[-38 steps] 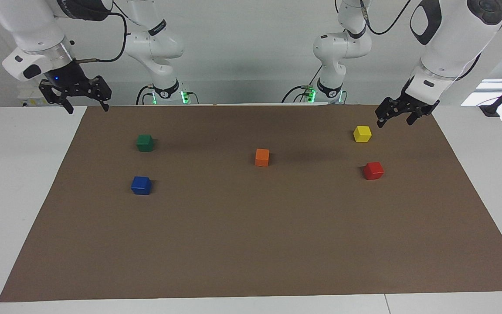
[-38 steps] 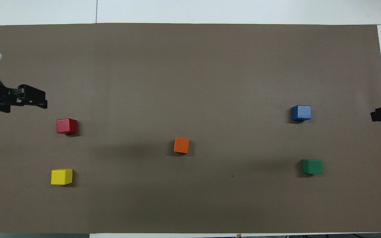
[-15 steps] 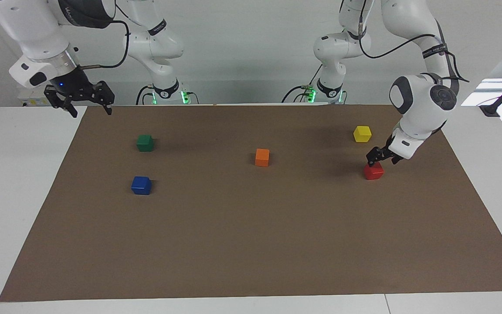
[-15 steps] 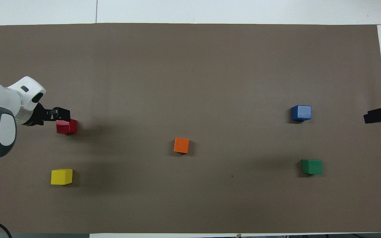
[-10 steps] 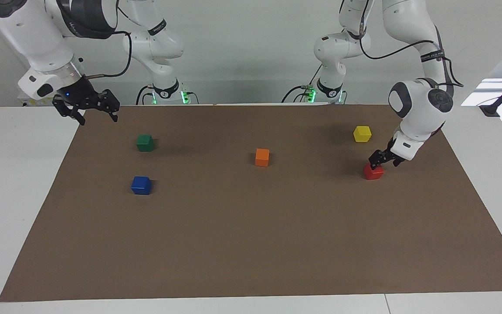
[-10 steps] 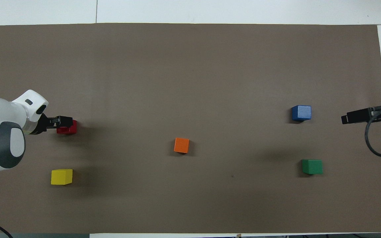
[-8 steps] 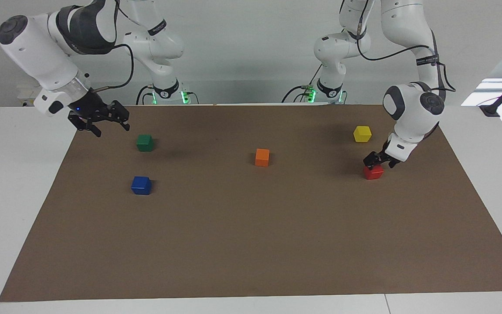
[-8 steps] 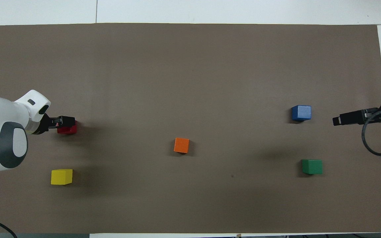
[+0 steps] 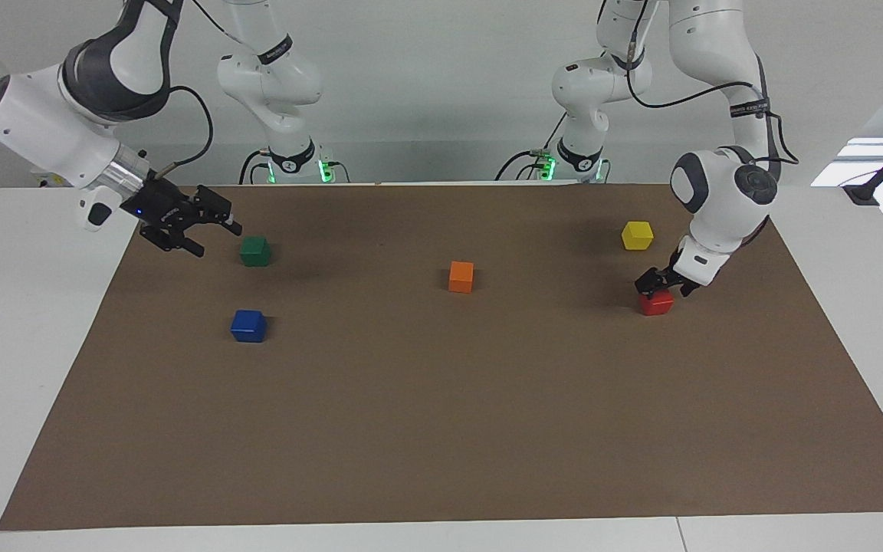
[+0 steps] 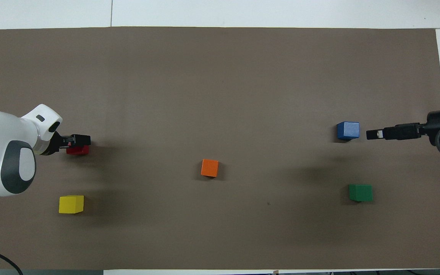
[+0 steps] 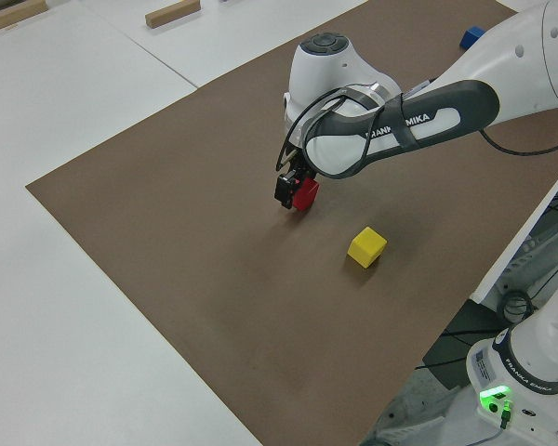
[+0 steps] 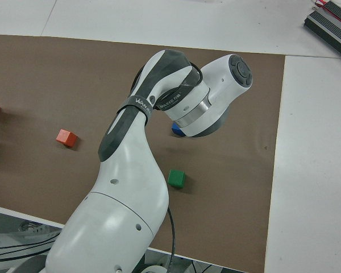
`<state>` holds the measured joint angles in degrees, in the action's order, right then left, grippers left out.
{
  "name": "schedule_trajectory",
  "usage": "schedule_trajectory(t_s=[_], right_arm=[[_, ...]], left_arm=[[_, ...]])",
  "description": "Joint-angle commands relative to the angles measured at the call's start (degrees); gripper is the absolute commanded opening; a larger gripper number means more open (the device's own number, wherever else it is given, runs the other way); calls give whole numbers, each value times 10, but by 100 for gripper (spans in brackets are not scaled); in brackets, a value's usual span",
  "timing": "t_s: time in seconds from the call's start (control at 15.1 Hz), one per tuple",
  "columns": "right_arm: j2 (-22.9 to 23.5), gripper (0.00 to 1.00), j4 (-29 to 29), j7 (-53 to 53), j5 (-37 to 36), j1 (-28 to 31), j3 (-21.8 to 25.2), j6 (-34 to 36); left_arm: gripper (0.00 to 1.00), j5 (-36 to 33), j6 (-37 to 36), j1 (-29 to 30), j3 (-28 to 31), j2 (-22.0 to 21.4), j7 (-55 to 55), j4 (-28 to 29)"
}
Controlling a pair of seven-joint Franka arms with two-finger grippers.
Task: Transfer red block to right arm and stack on blue block
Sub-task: 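Lift the red cube with the left gripper while the right gripper advances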
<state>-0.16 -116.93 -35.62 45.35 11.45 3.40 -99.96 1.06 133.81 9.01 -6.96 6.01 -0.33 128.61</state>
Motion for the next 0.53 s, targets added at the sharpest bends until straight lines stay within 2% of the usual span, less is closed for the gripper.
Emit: schedule_trajectory(t_s=[0.0,0.4,0.46], right_arm=[[2,100,-28,-40,83,3,-5,25],[17,100,-54,-79,211,-20,-6,90],[19,100,-66,-80,245,-27,-7,101]], left_arm=[[100,-10,20,-15,5,3,-12,22],[100,-10,22,-19,5,15,-14,22],[42,-10,14,-25,5,15,-26,18]])
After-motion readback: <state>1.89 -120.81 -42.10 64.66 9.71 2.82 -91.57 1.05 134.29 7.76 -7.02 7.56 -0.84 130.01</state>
